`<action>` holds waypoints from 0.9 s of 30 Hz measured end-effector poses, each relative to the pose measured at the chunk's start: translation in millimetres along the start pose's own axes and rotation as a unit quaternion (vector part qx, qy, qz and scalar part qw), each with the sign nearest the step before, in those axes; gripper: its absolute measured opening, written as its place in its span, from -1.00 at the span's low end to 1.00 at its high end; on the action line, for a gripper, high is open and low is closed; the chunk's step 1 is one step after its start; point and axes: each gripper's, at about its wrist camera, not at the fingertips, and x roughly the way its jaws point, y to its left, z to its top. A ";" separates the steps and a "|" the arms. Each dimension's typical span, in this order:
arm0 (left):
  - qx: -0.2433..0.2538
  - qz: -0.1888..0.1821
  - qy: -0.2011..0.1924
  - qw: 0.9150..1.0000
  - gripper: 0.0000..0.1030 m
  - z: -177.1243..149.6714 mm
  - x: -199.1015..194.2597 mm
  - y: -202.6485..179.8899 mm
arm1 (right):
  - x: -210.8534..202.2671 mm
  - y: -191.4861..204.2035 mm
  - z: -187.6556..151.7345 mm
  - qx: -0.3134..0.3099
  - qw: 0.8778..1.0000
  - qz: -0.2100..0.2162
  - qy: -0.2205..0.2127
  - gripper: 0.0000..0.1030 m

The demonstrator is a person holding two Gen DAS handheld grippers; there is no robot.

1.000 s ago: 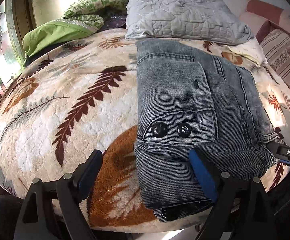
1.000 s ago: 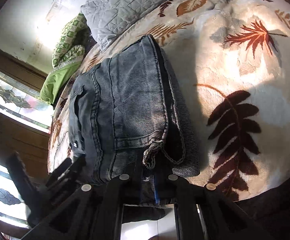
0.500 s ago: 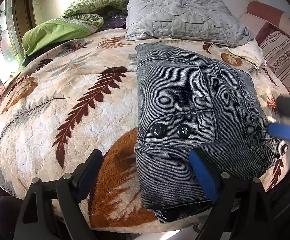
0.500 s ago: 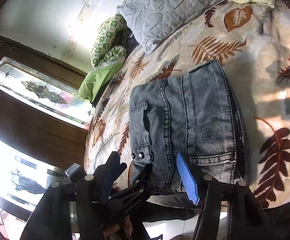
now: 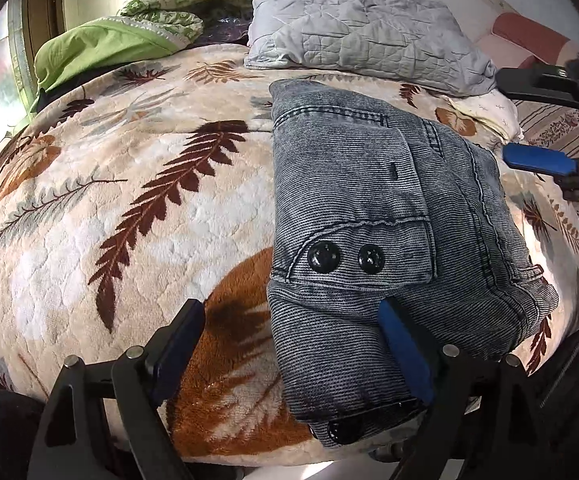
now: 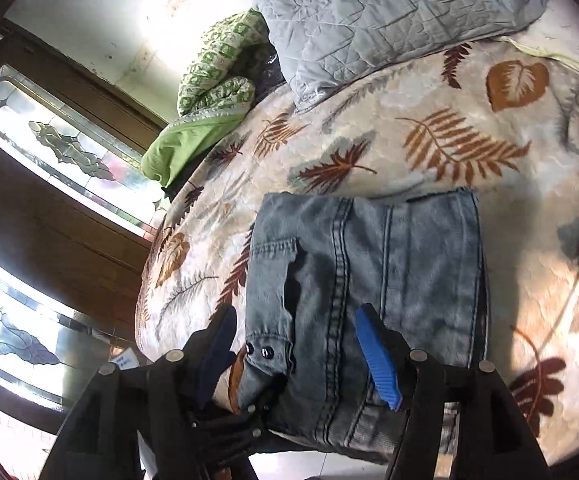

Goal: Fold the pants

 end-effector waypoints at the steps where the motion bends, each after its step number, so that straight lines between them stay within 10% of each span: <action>1: 0.005 0.002 -0.001 1.000 0.74 0.9 -0.5 -1.0 | 10.9 -6.4 10.4 0.006 1.000 -0.004 0.007 0.27; 4: -0.010 -0.029 -0.005 1.000 0.71 3.9 -7.7 6.5 | 60.4 -54.3 24.5 0.055 0.993 -0.084 0.055 0.28; 8: -0.102 -0.059 -0.089 0.989 0.70 12.5 -45.5 39.1 | 53.4 -66.1 24.2 0.073 0.994 -0.061 0.048 0.30; 12: -0.051 -0.060 0.030 0.996 0.70 3.5 5.4 19.3 | 40.3 -45.2 26.8 0.029 0.993 -0.101 0.056 0.30; 19: -0.043 -0.058 0.017 0.997 0.71 0.5 2.6 17.1 | 45.9 39.6 46.3 -0.084 0.993 -0.078 0.036 0.34; 23: -0.061 -0.089 0.009 0.994 0.70 0.9 -4.2 25.3 | 112.2 22.5 41.1 -0.151 0.947 -0.267 0.096 0.41; 27: -0.133 -0.114 -0.037 0.984 0.70 7.3 -24.7 58.0 | 88.9 33.3 28.3 -0.167 0.951 -0.255 0.056 0.41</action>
